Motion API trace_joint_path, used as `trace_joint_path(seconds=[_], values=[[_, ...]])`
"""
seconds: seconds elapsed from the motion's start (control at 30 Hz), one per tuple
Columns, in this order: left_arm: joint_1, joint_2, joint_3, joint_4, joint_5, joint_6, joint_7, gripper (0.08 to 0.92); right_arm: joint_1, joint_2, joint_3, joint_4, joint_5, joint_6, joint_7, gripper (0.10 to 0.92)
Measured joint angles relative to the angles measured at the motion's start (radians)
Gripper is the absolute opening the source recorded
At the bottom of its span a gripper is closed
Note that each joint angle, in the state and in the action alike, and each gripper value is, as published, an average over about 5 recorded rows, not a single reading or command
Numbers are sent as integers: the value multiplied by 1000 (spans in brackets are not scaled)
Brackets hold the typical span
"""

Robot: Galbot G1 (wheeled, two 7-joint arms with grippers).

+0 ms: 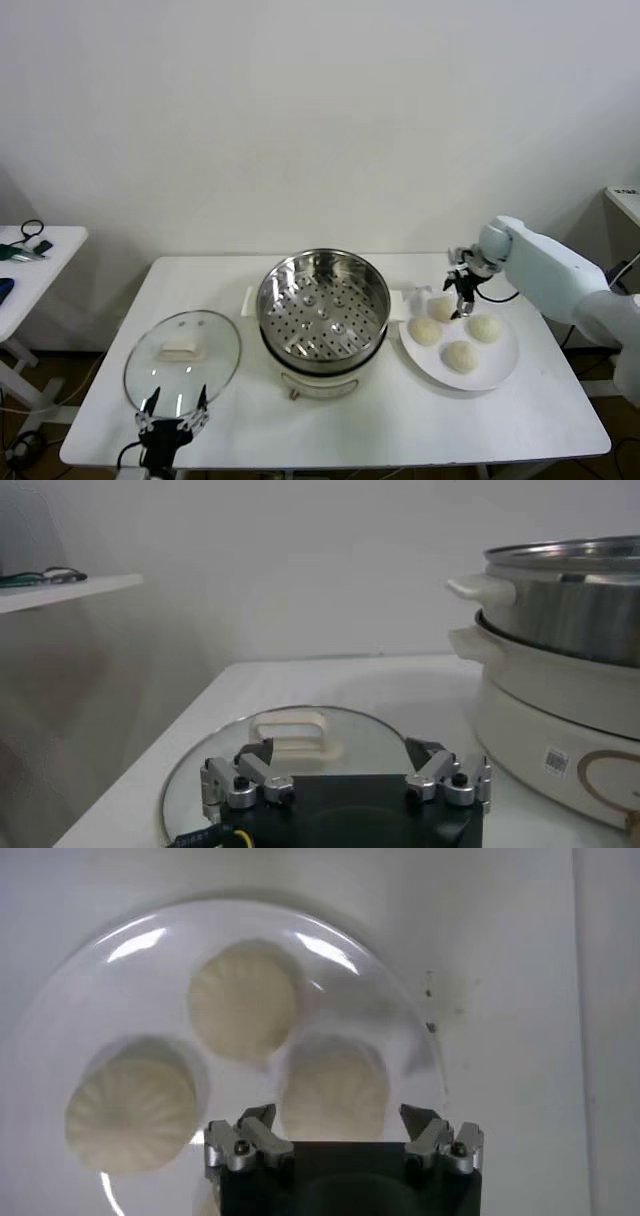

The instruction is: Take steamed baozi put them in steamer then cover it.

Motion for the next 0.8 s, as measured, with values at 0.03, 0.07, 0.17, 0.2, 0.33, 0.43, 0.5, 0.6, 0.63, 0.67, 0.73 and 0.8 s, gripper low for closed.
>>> trace_joint_path(seconds=[0.03, 0.07, 0.17, 0.2, 0.33, 0.43, 0.5, 0.6, 0.63, 0.67, 0.73, 0.8], values=[[1, 0, 0, -1, 0, 0, 0, 823, -1, 5, 2, -7, -6, 0, -1, 777], [2, 0, 0, -2, 0, -1, 0, 823, -2, 9, 3, -13, -11, 0, -2, 758], [5, 0, 0, -5, 0, -1, -1, 823, -4, 16, 5, -26, -25, 1, -4, 702], [6, 0, 0, -7, 0, -1, -1, 823, -4, 18, 6, -30, -29, 2, -5, 693], [12, 0, 0, -10, 0, -2, -1, 823, -4, 23, 13, -41, -40, 6, -5, 663], [15, 0, 1, -10, 1, -3, -2, 823, -1, 23, 16, -40, -43, 10, -6, 648], [16, -1, 2, -10, 2, -3, -2, 823, 6, 19, 13, -34, -40, 14, -8, 644], [18, -2, 2, -10, 5, -3, -3, 823, 31, 4, -6, -4, -23, 20, -14, 645], [19, -2, 2, -10, 5, -3, -3, 823, 44, -2, -18, 11, -14, 23, -17, 645], [20, -2, 2, -11, 5, -3, -3, 823, 61, -10, -32, 30, -3, 26, -19, 645], [21, -2, 2, -12, 5, -4, -4, 823, 103, -26, -70, 74, 21, 34, -24, 645], [23, -2, 2, -15, 6, -4, -4, 823, 159, -40, -117, 127, 48, 48, -29, 645]])
